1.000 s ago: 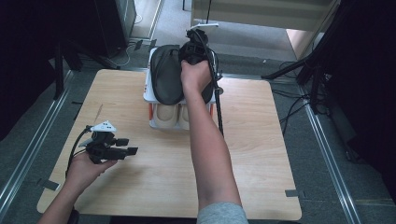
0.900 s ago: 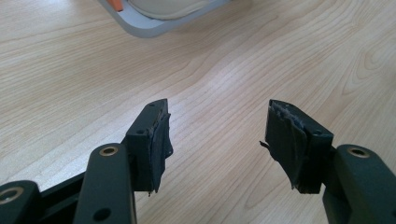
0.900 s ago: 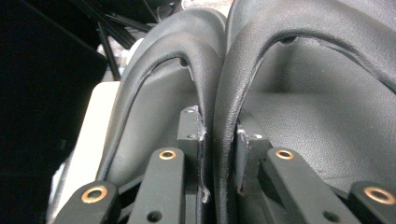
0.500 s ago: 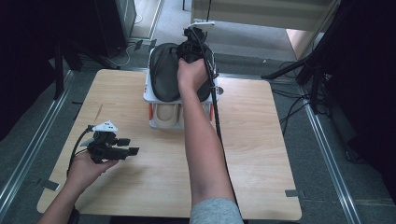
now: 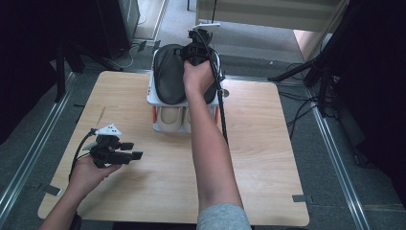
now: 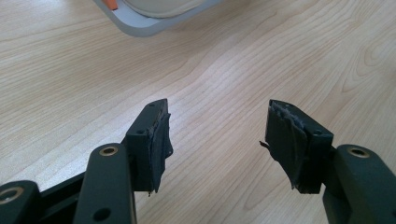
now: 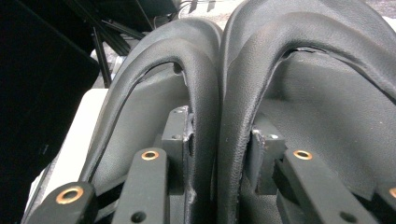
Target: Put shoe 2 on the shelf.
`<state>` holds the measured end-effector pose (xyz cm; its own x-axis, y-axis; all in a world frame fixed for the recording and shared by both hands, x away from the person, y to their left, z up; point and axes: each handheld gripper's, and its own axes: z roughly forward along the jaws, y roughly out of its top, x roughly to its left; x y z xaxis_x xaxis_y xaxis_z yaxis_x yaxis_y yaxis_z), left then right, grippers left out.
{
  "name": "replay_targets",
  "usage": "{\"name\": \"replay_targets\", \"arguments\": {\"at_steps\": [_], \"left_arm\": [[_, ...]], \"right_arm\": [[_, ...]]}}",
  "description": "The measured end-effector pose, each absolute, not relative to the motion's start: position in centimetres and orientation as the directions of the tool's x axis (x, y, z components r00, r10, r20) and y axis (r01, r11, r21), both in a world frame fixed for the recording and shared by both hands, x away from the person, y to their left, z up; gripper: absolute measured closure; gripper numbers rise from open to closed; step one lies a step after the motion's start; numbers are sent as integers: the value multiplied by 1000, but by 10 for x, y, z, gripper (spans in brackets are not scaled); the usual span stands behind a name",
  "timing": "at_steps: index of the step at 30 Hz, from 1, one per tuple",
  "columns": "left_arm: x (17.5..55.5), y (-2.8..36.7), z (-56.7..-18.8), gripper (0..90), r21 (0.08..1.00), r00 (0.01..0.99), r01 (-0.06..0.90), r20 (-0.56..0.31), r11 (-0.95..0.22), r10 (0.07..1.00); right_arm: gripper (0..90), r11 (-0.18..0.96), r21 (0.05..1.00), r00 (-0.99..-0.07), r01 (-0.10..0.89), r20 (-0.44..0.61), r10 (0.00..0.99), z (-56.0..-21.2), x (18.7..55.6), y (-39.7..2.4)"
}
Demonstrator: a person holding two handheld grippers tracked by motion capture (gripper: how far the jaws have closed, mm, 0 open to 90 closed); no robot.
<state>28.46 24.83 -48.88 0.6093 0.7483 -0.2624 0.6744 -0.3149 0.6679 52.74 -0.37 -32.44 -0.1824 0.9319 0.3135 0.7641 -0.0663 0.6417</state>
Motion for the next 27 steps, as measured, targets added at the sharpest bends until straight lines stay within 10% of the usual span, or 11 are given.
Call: {"name": "replay_targets", "arguments": {"at_steps": [27], "left_arm": [[285,247,-490,406,664,610,675,-258,-322,749]], "right_arm": [[536,-59,666,-193,743,298,935,-330,522,-2]]}}
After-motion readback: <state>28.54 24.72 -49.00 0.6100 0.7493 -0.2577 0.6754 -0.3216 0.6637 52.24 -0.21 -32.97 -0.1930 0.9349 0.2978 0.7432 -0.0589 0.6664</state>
